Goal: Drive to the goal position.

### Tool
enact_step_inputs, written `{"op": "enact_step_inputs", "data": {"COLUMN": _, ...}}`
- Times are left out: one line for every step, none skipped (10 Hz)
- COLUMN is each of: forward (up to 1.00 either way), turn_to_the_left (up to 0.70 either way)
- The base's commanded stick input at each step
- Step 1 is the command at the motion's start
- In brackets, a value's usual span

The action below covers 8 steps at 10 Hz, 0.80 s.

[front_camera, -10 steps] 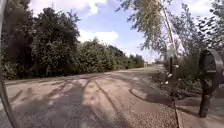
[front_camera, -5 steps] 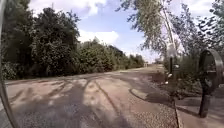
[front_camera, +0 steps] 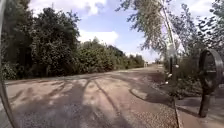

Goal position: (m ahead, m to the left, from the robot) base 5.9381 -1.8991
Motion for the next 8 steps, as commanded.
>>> {"op": "enact_step_inputs", "data": {"forward": 0.0, "turn_to_the_left": 0.0}}
{"op": "enact_step_inputs", "data": {"forward": 0.0, "turn_to_the_left": 0.0}}
{"op": "enact_step_inputs", "data": {"forward": 0.04, "turn_to_the_left": 0.0}}
{"op": "enact_step_inputs", "data": {"forward": 0.04, "turn_to_the_left": 0.0}}
{"op": "enact_step_inputs", "data": {"forward": 0.04, "turn_to_the_left": 0.0}}
{"op": "enact_step_inputs", "data": {"forward": 0.04, "turn_to_the_left": 0.0}}
{"op": "enact_step_inputs", "data": {"forward": 0.04, "turn_to_the_left": 0.0}}
{"op": "enact_step_inputs", "data": {"forward": 0.04, "turn_to_the_left": 0.0}}
